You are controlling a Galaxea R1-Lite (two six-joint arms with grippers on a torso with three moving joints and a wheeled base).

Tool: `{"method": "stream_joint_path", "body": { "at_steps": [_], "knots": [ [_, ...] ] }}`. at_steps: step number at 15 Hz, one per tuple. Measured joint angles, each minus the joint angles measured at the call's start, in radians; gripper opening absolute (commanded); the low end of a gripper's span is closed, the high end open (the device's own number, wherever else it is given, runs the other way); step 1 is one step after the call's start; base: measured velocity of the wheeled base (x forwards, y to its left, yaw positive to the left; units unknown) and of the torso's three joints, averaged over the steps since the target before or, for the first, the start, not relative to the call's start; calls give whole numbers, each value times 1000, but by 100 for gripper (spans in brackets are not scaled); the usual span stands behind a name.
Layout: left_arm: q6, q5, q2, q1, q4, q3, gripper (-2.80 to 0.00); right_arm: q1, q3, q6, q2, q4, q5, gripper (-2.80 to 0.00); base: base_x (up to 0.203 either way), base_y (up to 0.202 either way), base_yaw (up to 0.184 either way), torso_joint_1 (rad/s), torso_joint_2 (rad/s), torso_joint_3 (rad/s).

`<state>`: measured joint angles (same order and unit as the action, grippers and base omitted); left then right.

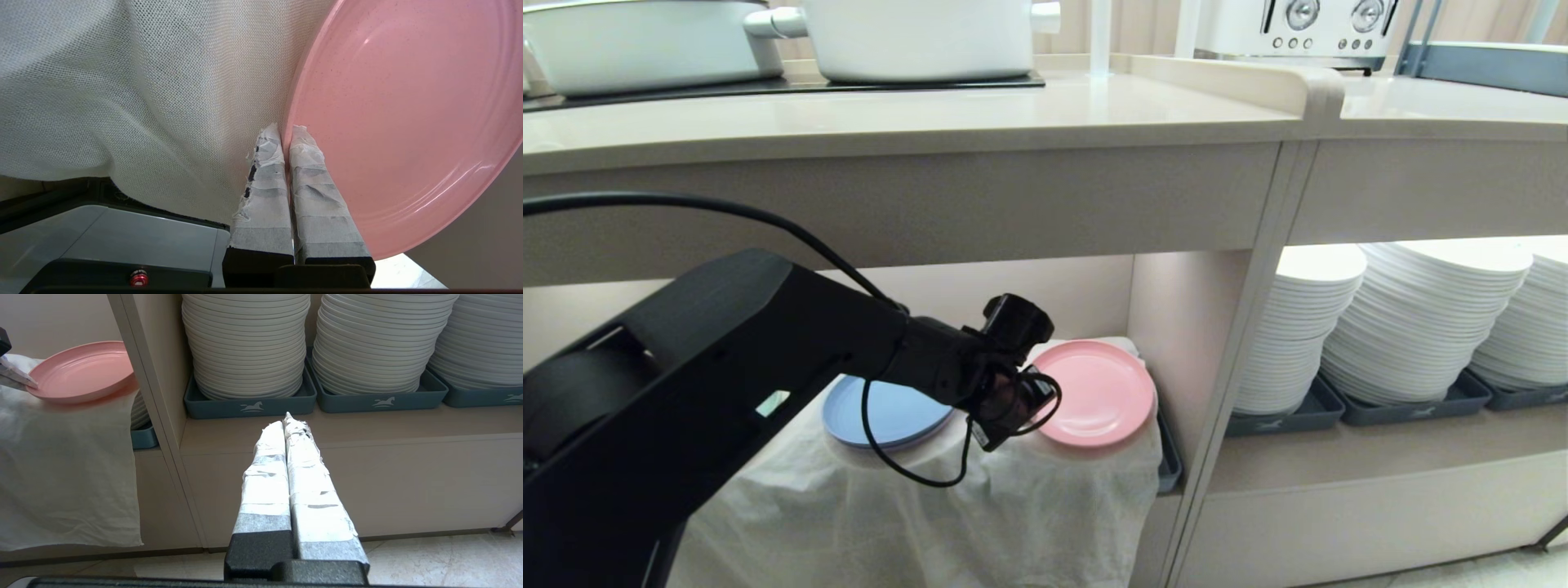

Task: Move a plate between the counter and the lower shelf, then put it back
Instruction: Put the plate in the cupboard

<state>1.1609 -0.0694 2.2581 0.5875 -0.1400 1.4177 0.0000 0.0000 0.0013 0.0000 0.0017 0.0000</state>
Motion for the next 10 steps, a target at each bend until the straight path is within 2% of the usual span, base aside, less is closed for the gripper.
{"method": "stream_joint_path", "body": {
  "at_steps": [6,7,10],
  "knots": [
    [0,-1,5,6,0,2,-280,0,0,0,0,0,0,-280,0,0,0,0,0,0],
    [-1,0,7,6,0,1,0,0,0,0,0,0,0,-280,0,0,0,0,0,0],
    [-1,-1,11,6,1,1,0,0,0,0,0,0,0,-280,0,0,0,0,0,0]
  ]
}}
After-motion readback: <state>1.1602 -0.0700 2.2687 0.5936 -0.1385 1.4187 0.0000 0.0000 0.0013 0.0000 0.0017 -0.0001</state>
